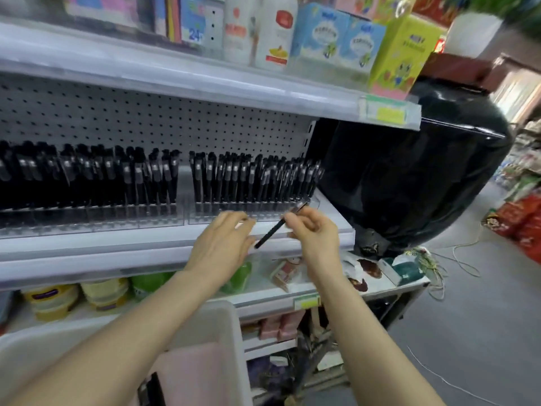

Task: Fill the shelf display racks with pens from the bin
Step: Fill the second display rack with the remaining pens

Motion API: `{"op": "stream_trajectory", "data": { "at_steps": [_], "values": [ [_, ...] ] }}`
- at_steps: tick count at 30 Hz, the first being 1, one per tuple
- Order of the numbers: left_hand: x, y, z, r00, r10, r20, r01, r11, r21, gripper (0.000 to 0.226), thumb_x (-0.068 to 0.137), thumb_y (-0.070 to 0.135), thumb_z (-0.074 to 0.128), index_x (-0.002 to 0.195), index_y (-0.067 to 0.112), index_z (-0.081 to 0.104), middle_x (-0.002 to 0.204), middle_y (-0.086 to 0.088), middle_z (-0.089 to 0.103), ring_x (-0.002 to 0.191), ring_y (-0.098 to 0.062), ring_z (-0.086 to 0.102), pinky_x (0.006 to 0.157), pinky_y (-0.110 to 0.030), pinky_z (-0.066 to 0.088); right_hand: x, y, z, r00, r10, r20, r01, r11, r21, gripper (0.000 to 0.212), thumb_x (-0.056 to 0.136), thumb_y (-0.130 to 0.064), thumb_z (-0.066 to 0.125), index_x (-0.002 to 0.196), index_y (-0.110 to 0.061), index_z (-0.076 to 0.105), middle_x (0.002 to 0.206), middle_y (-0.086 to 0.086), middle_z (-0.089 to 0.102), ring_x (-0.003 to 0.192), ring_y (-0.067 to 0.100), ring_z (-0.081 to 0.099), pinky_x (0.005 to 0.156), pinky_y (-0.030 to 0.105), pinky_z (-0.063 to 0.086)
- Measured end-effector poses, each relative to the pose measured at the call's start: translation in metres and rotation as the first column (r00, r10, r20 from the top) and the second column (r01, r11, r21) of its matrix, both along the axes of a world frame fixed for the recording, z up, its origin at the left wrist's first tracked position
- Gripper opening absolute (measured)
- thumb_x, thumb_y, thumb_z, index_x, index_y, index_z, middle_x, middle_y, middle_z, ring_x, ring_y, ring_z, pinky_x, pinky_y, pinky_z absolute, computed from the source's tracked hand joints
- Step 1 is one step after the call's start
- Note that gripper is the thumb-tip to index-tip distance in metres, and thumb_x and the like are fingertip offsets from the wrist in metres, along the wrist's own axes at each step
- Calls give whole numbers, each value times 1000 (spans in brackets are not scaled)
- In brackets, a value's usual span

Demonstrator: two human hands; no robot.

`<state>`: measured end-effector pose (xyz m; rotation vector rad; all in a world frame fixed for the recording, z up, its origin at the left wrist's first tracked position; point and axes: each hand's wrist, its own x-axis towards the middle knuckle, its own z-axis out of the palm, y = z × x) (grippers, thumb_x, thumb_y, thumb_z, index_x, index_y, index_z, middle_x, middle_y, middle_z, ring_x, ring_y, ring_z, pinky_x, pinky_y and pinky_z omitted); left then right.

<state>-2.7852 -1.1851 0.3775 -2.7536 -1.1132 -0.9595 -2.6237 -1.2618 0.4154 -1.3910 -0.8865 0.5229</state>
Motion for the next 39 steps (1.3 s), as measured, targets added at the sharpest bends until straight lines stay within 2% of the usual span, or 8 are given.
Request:
{"op": "stream_trajectory", "data": {
  "at_steps": [4, 7, 9, 13, 15, 30, 35, 39],
  "values": [
    [14, 33, 7, 986, 132, -100, -123, 988, 91, 51, 89, 16, 66, 137, 7, 51, 136, -12, 51, 127, -30, 45, 103, -42, 44, 50, 25, 33, 946, -244, 214, 232, 969, 80, 11, 86, -24, 73, 79, -24, 65, 70, -3, 71, 64, 12, 68, 75, 37, 58],
    [18, 43, 5, 977, 176, -124, -166, 982, 86, 55, 80, 7, 74, 132, 5, 56, 127, -11, 56, 116, -29, 48, 92, -40, 50, 67, 45, 49, 900, -299, 319, 268, 954, 137, 14, 86, -27, 72, 84, -14, 67, 72, 3, 71, 64, 11, 68, 65, 20, 51],
    [20, 44, 4, 978, 179, -108, -171, 982, 74, 53, 80, 6, 73, 130, 7, 57, 124, -7, 56, 112, -26, 48, 85, -37, 53, 74, 60, 52, 876, -299, 378, 270, 954, 130, 16, 87, -28, 71, 89, -12, 67, 76, 1, 71, 67, 8, 68, 64, 16, 52],
    [22, 45, 1, 980, 181, -84, -174, 981, 86, 50, 80, 2, 70, 129, 7, 58, 120, -6, 57, 107, -25, 49, 81, -36, 53, 79, 85, 45, 850, -231, 473, 239, 970, 44, 21, 88, -29, 71, 101, -14, 69, 81, -4, 70, 79, 18, 69, 79, 38, 57],
    [22, 45, 0, 980, 183, -79, -177, 982, 72, 51, 80, 0, 67, 130, 6, 58, 120, -6, 57, 107, -26, 49, 81, -37, 54, 77, 91, 33, 834, -166, 527, 224, 974, -47, 26, 90, -28, 69, 107, -9, 69, 84, 0, 69, 84, 20, 67, 79, 33, 53],
    [4, 46, 9, 995, 50, -86, -48, 999, 22, 48, 89, 1, 57, 136, 7, 52, 129, -6, 51, 118, -26, 42, 80, -40, 55, 59, 76, 5, 810, -176, 560, 264, 961, -79, 28, 93, -19, 64, 117, -6, 66, 97, 4, 72, 88, 14, 63, 85, 30, 52],
    [-33, 31, 7, 1000, -20, 22, 20, 1000, 20, 38, 91, 7, 58, 129, 13, 60, 127, -3, 53, 122, -23, 44, 91, -40, 51, 29, 51, -2, 814, -202, 545, 275, 960, -54, 25, 93, -19, 64, 118, -13, 64, 89, -8, 64, 86, 9, 60, 79, 22, 47],
    [-78, 12, -17, 996, 13, 89, -14, 1000, 11, 32, 88, 8, 61, 119, 14, 66, 119, -1, 56, 111, -24, 48, 81, -43, 53, -20, 29, -23, 835, -126, 535, 195, 978, -75, 15, 92, -19, 65, 106, -16, 68, 86, -10, 65, 84, 4, 61, 74, 9, 46]
  ]
}}
